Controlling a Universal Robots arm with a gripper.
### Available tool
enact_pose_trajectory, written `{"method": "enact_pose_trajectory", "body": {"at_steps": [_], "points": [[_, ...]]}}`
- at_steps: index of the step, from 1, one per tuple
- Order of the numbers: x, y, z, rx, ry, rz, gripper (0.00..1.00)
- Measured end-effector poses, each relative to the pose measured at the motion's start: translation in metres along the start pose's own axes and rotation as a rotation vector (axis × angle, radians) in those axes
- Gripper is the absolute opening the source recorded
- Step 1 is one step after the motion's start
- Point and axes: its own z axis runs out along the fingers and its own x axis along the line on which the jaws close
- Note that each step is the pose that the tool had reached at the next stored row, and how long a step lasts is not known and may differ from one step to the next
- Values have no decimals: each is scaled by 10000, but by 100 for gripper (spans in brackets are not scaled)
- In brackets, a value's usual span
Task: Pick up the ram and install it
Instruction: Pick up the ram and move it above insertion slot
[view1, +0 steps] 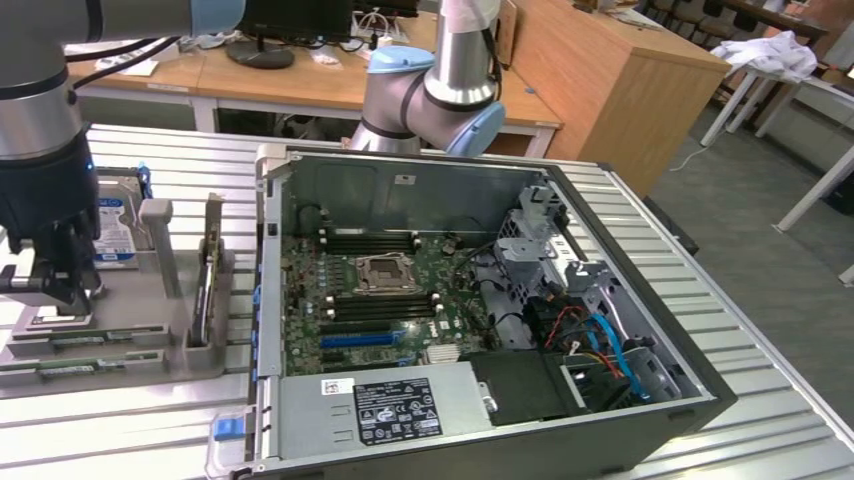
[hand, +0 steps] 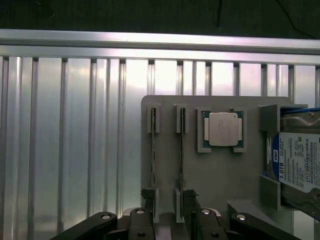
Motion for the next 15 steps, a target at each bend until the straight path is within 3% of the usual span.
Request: {"method": "enact_pose_trajectory", "body": {"at_steps": [15], "points": [[9,-2,45,5,0,-1,37]]}}
